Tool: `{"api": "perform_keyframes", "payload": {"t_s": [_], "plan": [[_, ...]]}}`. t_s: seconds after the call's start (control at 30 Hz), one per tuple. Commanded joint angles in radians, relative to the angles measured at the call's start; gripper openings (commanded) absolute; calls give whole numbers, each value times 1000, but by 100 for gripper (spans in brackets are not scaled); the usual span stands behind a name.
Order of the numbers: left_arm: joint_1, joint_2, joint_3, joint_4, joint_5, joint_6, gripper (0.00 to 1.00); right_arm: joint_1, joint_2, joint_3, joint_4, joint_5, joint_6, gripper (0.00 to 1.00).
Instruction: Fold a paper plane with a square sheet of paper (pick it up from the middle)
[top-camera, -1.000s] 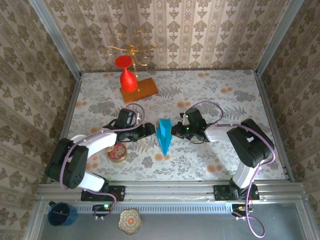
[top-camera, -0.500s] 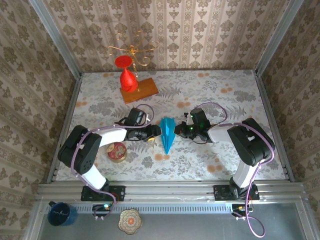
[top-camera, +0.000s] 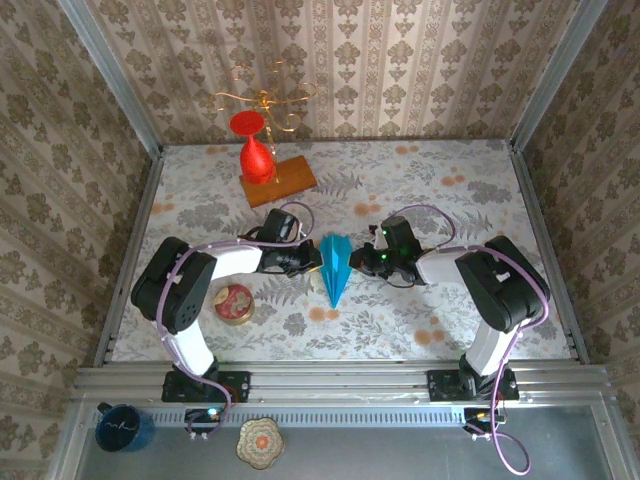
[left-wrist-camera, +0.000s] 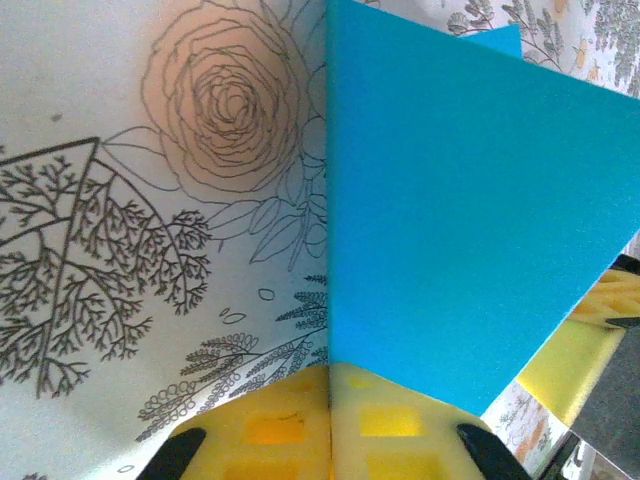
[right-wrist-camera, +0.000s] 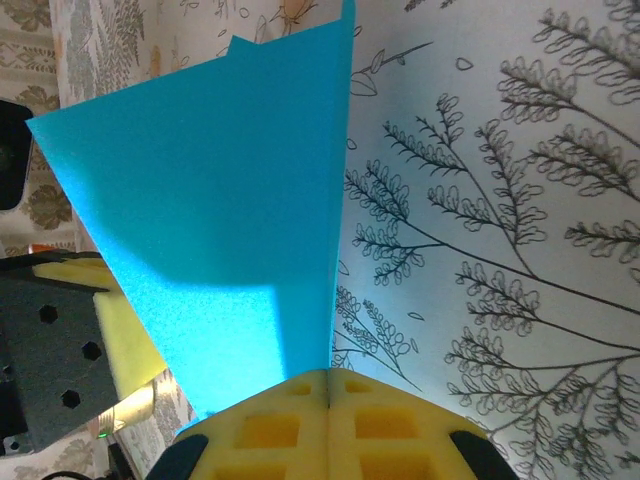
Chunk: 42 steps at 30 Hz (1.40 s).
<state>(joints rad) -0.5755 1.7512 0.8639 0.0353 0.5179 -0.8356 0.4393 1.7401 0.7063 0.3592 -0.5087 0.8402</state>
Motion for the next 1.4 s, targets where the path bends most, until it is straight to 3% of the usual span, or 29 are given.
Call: {"api": "perform_keyframes", "payload": {"t_s": [0.0,0.23,0.6,0.73,0.83,0.93,1.1,1.37], "plan": [[6,-41,-9,-18,-38,-11,6,-23,-65,-28,-33,20,-18,3],[5,-135,-109,48,-103,-68,5,-30,-101,-51,-78,55,-29,4],[-4,-91,-157,120,-99,-117,5,-27,-24,-53,-70,70,2,7],[-4,-91,-153,119,-94,-112,5,-19,-93,-18,-191,104,-20,18],[-4,-94,-151,120,-88,-111,5,-3,-179,8,-305,157,-44,31],[-4,-99,-149,120,-84,-111,5,31,-249,34,-420,233,-66,40],[-5,-107,-151,121,-78,-111,5,137,-288,60,-503,324,-51,46],[-5,-110,-146,120,-71,-109,5,272,-141,154,-523,364,-29,47]]}}
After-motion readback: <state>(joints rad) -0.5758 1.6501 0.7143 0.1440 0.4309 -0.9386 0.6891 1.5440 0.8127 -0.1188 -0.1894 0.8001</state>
